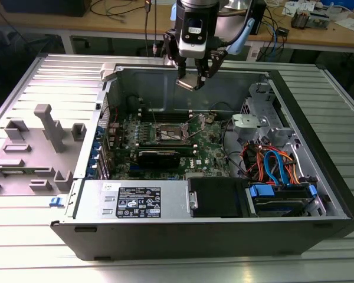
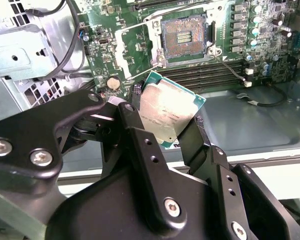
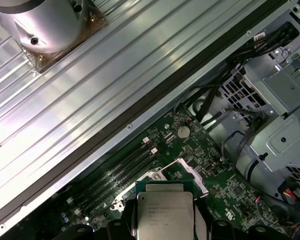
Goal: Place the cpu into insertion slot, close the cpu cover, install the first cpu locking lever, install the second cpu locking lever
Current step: 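Place the cpu into insertion slot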
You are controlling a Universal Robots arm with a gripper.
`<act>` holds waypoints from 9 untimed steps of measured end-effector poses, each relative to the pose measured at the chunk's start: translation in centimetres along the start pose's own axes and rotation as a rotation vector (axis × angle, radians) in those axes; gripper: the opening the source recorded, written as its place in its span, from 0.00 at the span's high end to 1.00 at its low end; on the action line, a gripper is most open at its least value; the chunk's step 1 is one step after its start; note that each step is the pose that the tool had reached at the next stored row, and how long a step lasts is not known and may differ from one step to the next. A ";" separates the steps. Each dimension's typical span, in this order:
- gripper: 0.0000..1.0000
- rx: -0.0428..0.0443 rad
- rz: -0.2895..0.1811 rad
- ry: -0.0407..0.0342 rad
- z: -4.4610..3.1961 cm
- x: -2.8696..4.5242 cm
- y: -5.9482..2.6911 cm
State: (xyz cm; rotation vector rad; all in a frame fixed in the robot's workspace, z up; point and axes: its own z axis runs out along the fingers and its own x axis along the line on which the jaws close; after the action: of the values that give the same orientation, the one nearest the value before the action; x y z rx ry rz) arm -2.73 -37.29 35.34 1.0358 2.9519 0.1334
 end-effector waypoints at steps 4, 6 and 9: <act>0.45 0.0000 0.002 -0.0002 0.00 0.00 0.00; 0.45 -0.0001 0.003 -0.0003 0.00 0.00 0.00; 0.45 -0.0001 0.006 -0.0005 0.00 0.00 0.00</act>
State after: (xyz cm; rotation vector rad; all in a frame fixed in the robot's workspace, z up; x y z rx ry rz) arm -2.73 -37.28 35.34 1.0444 2.9486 0.1333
